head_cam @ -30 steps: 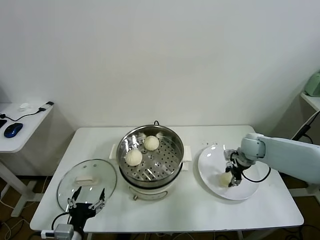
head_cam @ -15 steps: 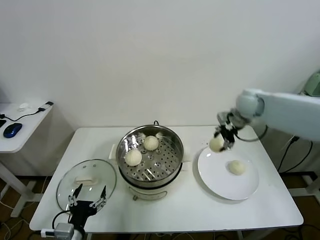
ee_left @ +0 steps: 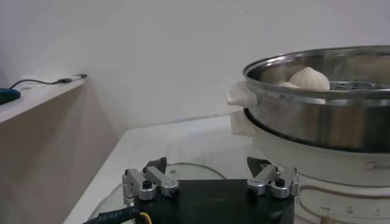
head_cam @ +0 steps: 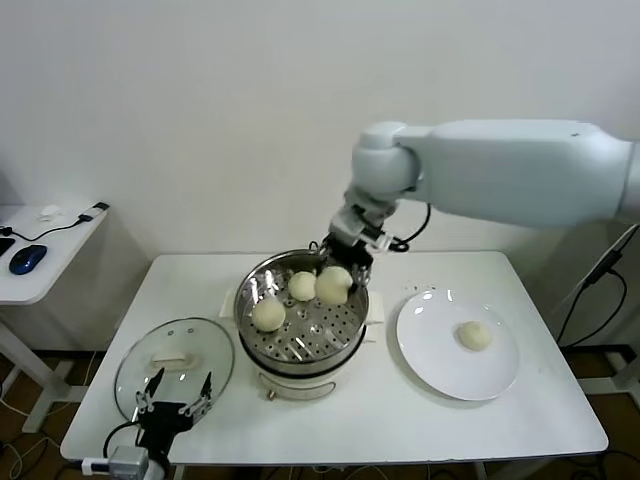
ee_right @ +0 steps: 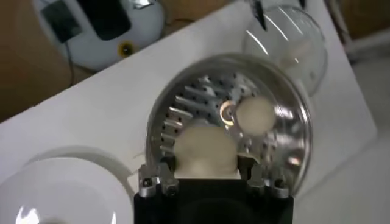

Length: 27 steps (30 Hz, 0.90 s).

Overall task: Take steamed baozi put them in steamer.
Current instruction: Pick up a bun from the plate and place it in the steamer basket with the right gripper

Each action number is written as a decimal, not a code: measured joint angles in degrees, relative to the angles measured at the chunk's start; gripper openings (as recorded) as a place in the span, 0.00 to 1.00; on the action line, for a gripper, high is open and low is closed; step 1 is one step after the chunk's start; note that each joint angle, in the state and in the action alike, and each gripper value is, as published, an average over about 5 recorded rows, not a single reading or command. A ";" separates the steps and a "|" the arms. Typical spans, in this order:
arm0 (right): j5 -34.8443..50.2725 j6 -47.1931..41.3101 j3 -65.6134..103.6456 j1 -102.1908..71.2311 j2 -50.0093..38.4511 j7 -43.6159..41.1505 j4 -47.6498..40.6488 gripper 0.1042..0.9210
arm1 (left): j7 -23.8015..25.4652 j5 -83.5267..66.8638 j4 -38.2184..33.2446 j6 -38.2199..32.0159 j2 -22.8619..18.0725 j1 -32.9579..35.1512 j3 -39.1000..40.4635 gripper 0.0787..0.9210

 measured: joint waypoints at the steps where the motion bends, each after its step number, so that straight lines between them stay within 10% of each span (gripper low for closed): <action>1: -1.20 0.82 0.10 -0.77 0.68 0.21 0.06 0.68 | 0.00 0.07 0.00 0.00 -0.02 0.06 -0.01 0.88; 20: -14.22 7.55 1.18 -13.78 9.26 4.23 -6.81 0.69 | -0.20 0.42 0.16 -0.57 -0.29 0.96 -0.17 0.88; 27: -13.96 9.45 1.01 -13.80 9.51 3.12 -8.40 0.86 | -0.20 0.24 0.08 -0.61 -0.26 0.83 -0.27 0.88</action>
